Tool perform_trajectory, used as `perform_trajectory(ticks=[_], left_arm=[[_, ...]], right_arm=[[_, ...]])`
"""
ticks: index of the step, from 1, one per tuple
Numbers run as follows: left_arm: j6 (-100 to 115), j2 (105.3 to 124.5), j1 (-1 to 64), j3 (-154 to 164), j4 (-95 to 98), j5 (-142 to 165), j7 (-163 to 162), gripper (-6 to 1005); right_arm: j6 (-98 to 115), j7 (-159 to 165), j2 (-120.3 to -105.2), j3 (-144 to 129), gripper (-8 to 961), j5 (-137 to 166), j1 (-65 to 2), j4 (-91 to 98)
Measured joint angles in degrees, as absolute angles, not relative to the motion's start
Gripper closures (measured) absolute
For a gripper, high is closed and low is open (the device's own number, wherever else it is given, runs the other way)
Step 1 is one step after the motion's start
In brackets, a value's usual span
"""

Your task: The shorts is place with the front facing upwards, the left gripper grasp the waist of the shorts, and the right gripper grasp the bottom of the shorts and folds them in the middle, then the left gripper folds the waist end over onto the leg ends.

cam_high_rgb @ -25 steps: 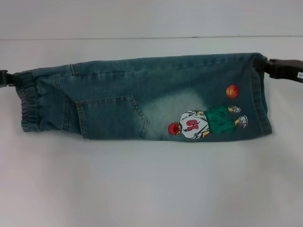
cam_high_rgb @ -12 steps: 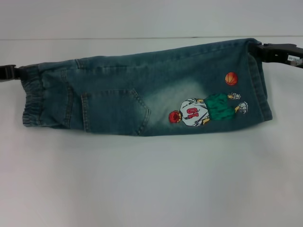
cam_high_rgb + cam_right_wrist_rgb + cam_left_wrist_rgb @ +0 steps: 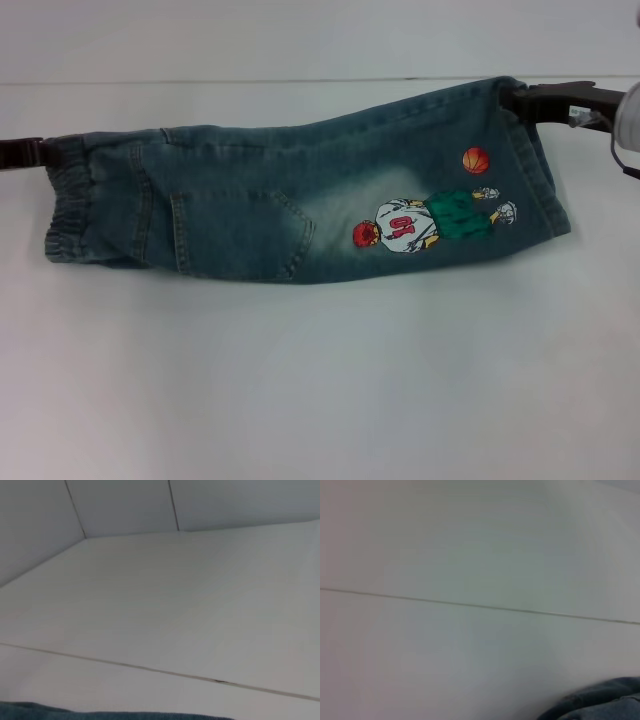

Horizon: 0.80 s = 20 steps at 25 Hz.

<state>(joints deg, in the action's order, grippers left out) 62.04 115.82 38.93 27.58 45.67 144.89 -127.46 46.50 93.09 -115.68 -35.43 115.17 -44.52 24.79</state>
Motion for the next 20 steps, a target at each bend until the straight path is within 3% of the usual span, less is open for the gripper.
perform_trajectory(ticks=[12,20], left_arm=[[55.4,117.51,39.6,31.7,44.3,142.7,-127.1,916],[53.1,117.47,39.2,31.4,44.1,140.4,-126.7,914]], right_arm=[[38.7,92.7,-116.72,-39.9,918,115.1,-46.7,22.9],[37.5,92.6,-116.82,-39.4,918,114.5,-46.4,22.9]])
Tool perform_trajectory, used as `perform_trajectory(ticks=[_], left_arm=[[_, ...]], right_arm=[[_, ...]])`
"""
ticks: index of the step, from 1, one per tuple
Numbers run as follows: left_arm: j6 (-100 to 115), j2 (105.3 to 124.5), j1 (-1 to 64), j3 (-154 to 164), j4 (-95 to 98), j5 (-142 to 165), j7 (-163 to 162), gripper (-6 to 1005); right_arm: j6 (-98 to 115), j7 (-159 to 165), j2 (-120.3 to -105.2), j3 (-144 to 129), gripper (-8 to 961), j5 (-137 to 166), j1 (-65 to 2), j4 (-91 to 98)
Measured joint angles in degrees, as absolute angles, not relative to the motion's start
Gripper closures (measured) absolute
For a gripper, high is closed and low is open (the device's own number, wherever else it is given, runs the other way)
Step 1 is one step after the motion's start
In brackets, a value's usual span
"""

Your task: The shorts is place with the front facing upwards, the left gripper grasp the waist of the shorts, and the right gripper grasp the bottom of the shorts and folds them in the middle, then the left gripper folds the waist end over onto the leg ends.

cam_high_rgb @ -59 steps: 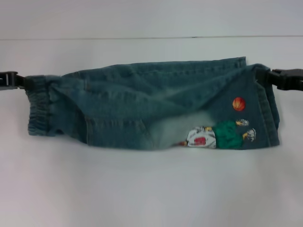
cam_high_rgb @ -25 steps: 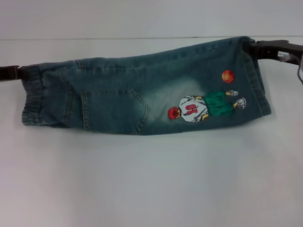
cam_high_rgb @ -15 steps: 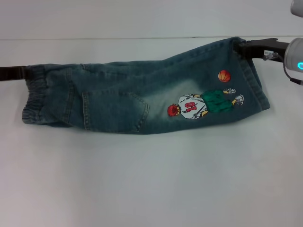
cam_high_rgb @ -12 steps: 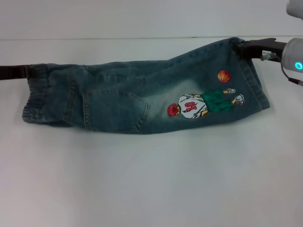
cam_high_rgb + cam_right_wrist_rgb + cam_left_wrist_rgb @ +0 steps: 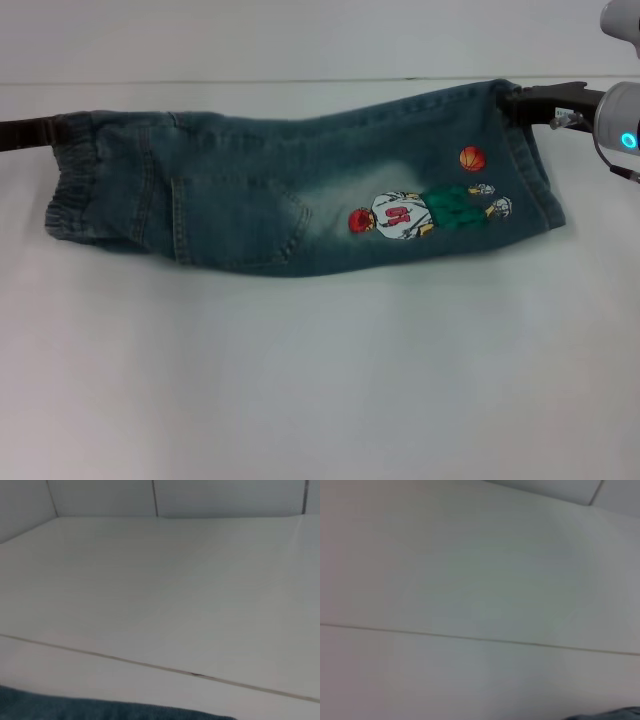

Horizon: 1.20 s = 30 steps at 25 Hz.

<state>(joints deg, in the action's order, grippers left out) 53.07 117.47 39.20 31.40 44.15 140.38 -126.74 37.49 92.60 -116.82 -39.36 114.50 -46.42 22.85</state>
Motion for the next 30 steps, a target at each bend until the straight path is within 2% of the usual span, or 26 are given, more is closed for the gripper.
perform_trajectory(ticks=[8,19,29,30], left_arm=[[51.0,117.49,39.0,31.4,43.8,139.1,-126.7,912],[47.2,119.29,40.1,34.2,43.6,138.9,-126.5,909],[46.1,119.72,40.2,34.5,43.5,139.0,-126.6,906],[46.1,119.74,40.2,34.5,43.4,139.0,-126.6,906]], right_arm=[[35.7,92.3,-117.05,-39.5,918,113.8,-45.8,22.6],[33.4,92.3,-117.48,-40.2,917,114.1,-46.1,21.8],[31.8,92.3,-118.06,-41.3,881,114.2,-46.6,21.5],[31.8,92.3,-118.06,-41.3,844,114.2,-46.7,21.5]])
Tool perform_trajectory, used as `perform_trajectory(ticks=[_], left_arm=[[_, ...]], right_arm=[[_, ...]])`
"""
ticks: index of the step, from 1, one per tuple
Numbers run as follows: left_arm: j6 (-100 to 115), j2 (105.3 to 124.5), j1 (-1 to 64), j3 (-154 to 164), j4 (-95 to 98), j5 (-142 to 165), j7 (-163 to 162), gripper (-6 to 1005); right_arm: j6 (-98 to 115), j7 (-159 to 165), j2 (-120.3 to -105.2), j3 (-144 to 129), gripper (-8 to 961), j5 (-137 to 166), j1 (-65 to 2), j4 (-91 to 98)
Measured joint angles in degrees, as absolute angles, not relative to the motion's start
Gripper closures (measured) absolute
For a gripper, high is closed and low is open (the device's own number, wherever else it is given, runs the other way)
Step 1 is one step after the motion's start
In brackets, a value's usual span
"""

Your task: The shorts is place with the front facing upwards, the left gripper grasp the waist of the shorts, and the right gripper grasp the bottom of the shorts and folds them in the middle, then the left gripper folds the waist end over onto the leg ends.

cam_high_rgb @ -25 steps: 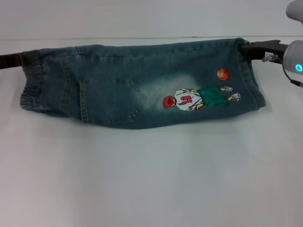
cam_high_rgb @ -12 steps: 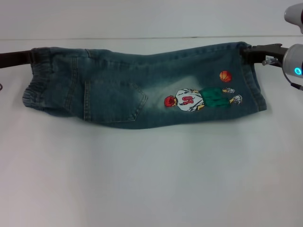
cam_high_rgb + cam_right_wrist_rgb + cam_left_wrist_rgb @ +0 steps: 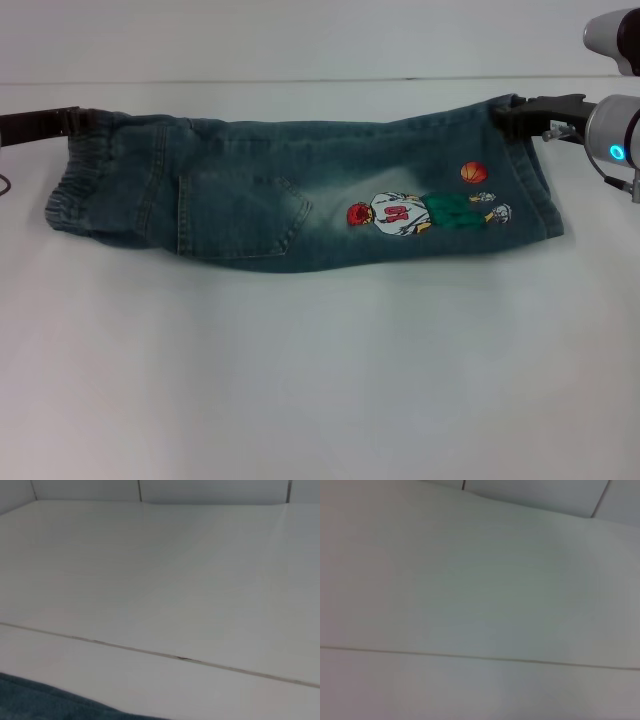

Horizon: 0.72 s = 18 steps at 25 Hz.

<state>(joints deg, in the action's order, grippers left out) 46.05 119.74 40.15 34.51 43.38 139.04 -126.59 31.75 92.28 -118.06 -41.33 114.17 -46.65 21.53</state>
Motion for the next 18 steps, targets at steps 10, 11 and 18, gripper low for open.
perform_trajectory(ticks=[10,11,18], left_arm=[[46.9,119.57,39.9,34.5,42.9,139.0,-126.8,521],[47.1,119.49,39.8,34.5,42.9,139.0,-126.9,462],[53.0,118.50,39.3,33.8,44.6,138.9,-127.3,205]], right_arm=[[31.8,92.7,-117.88,-41.4,402,114.3,-46.2,21.4],[32.0,92.9,-117.79,-41.4,381,114.3,-46.1,21.4],[39.9,95.8,-116.63,-39.9,230,113.8,-43.7,24.0]])
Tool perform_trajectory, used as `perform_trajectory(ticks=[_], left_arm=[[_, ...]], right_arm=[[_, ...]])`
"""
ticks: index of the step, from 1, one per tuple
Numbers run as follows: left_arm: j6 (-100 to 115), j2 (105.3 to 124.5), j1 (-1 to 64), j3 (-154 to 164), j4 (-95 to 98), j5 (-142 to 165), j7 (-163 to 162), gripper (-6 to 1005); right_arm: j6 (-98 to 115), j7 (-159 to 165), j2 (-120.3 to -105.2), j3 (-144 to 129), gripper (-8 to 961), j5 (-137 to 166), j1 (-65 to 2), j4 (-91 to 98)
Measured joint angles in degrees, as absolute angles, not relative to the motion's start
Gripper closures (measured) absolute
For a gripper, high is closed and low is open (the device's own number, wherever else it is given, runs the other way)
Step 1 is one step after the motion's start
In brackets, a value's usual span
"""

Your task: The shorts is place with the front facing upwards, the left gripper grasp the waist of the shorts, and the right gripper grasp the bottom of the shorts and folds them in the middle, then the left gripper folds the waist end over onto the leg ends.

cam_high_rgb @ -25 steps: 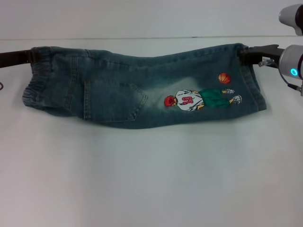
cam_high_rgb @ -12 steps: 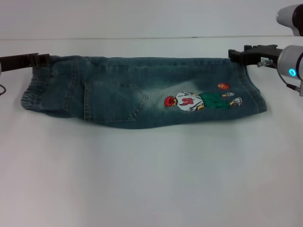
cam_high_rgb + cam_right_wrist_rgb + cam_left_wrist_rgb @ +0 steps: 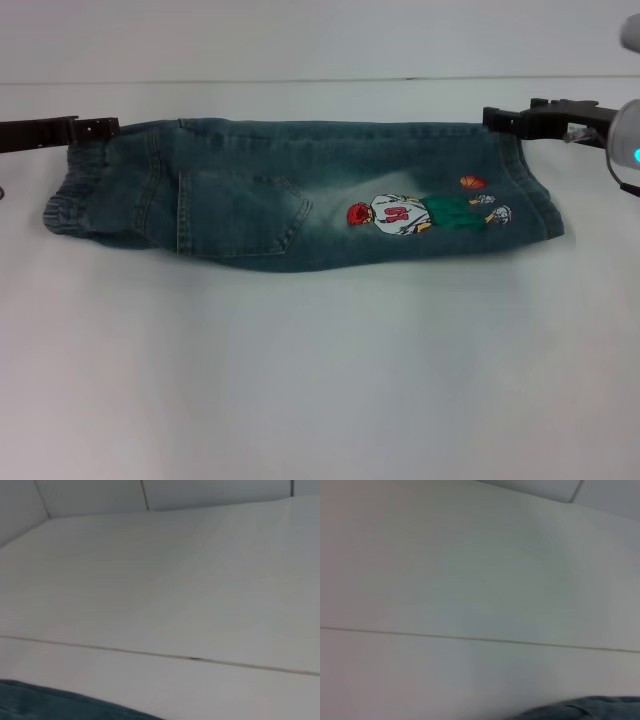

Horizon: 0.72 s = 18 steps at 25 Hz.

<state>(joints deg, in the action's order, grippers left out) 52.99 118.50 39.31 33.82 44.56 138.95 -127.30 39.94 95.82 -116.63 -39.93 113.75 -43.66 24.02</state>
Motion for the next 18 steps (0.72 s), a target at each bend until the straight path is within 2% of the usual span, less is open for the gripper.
perform_trajectory(ticks=[6,9,12,14,18], left_arm=[[65.5,117.39,35.4,33.4,51.9,133.4,-125.5,128],[70.9,116.09,33.3,33.3,52.9,129.3,-123.0,90],[78.5,114.65,31.7,32.5,52.5,125.6,-118.8,93],[83.7,114.49,31.4,31.3,52.5,124.9,-115.7,95],[93.3,114.39,31.1,30.3,52.5,125.7,-109.5,102]], right_arm=[[55.9,98.5,-114.35,-39.1,135,109.1,-39.6,27.9],[65.2,98.9,-112.86,-38.7,139,106.3,-37.9,28.7],[75.4,98.7,-111.29,-38.7,142,105.4,-37.1,28.9],[82.0,98.3,-110.47,-38.9,143,105.6,-36.6,29.5],[92.2,97.2,-109.99,-40.4,144,106.3,-35.6,32.0]])
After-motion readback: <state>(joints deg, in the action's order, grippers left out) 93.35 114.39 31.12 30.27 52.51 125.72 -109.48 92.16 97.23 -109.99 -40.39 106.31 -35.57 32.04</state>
